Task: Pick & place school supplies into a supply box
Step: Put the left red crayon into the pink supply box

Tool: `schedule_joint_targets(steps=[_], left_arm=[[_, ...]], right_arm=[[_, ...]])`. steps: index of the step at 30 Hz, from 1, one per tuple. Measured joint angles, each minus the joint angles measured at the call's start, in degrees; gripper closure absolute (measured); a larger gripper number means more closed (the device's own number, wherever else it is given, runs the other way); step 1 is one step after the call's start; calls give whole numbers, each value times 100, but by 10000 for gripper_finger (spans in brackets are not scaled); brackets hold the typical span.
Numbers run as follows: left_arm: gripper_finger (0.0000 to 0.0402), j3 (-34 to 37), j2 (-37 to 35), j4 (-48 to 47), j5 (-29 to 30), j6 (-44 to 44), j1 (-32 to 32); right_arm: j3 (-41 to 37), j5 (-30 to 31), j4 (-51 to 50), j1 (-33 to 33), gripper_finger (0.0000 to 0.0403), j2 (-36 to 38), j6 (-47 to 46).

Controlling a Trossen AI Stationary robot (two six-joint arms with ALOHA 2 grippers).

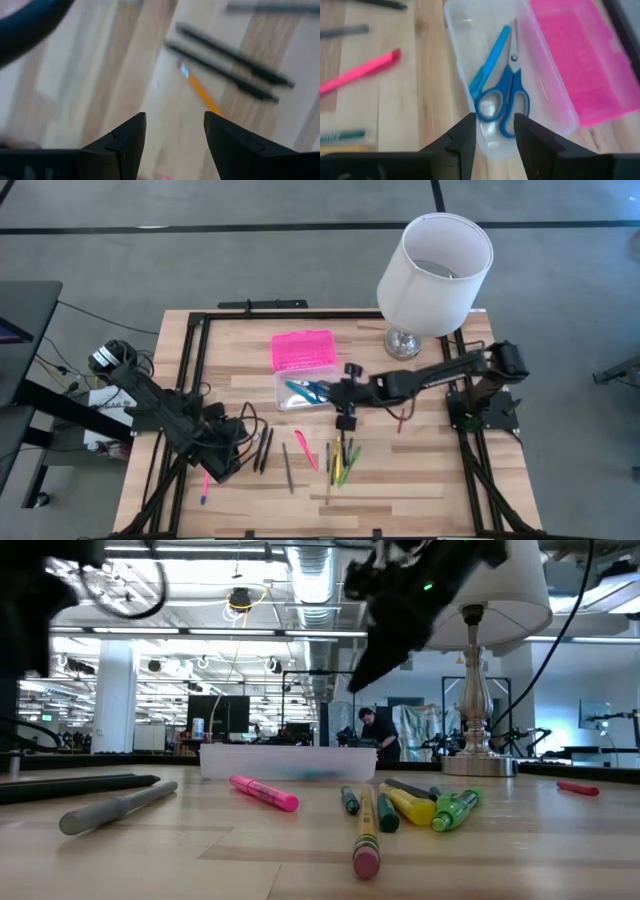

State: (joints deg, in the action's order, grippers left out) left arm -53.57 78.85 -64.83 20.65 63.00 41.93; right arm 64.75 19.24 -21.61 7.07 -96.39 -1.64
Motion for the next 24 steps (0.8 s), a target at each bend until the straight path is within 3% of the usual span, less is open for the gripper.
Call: schedule_joint_targets(steps=[13,24], left_arm=[[205,921,0,-48,-2077,2214,194],[205,1259,0,-147,-2297,2641,193]], right_arm=[[11,1733,-872,1326,280,644,-790],[8,2160,-1138,1720,280,670,-1151]])
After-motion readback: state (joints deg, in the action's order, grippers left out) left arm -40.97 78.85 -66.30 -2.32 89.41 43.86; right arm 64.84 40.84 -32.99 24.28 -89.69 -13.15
